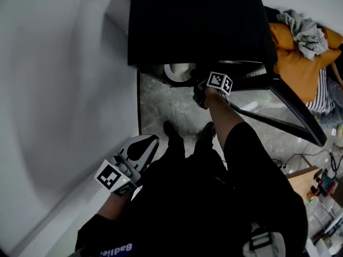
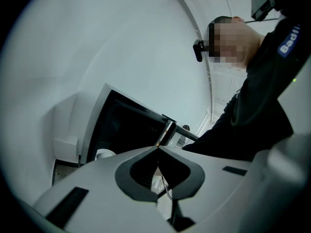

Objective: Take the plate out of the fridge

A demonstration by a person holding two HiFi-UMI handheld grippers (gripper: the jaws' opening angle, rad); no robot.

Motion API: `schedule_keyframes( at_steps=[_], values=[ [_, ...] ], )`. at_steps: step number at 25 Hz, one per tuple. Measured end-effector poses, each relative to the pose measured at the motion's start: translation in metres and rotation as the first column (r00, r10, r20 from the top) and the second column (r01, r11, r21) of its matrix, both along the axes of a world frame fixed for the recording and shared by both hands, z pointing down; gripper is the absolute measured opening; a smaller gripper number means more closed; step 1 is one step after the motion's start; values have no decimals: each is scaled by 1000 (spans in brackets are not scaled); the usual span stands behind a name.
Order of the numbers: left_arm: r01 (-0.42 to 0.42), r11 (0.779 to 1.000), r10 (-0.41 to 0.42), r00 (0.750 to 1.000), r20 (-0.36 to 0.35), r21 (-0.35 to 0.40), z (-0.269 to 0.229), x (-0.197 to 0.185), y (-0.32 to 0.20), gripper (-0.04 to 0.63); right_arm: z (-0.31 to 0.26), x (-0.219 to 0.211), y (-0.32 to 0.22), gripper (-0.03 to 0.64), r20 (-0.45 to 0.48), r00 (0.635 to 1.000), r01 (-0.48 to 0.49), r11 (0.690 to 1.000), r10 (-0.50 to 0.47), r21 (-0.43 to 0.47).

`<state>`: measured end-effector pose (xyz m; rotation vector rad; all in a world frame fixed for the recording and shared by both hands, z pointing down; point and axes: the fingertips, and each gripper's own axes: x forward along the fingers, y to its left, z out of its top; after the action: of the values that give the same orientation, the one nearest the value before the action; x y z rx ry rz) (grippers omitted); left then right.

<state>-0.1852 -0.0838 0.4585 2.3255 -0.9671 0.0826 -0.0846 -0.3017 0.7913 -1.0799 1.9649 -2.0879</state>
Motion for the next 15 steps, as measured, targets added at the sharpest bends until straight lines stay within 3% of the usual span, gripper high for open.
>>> schedule_keyframes(
  at_steps=[5, 9, 15],
  values=[
    [0, 1000, 0, 1000, -1, -16, 5, 1, 2, 8, 5, 1, 1, 73, 25, 1000, -7, 1000, 8, -16],
    [-3, 1000, 3, 1000, -2, -23, 6, 3, 4, 8, 5, -5, 7, 27, 53, 999, 7, 1000, -6, -23],
    [-8, 1000, 8, 1000, -2, -10, 5, 4, 3, 8, -5, -10, 11, 15, 113, 992, -59, 998, 58, 9]
  ],
)
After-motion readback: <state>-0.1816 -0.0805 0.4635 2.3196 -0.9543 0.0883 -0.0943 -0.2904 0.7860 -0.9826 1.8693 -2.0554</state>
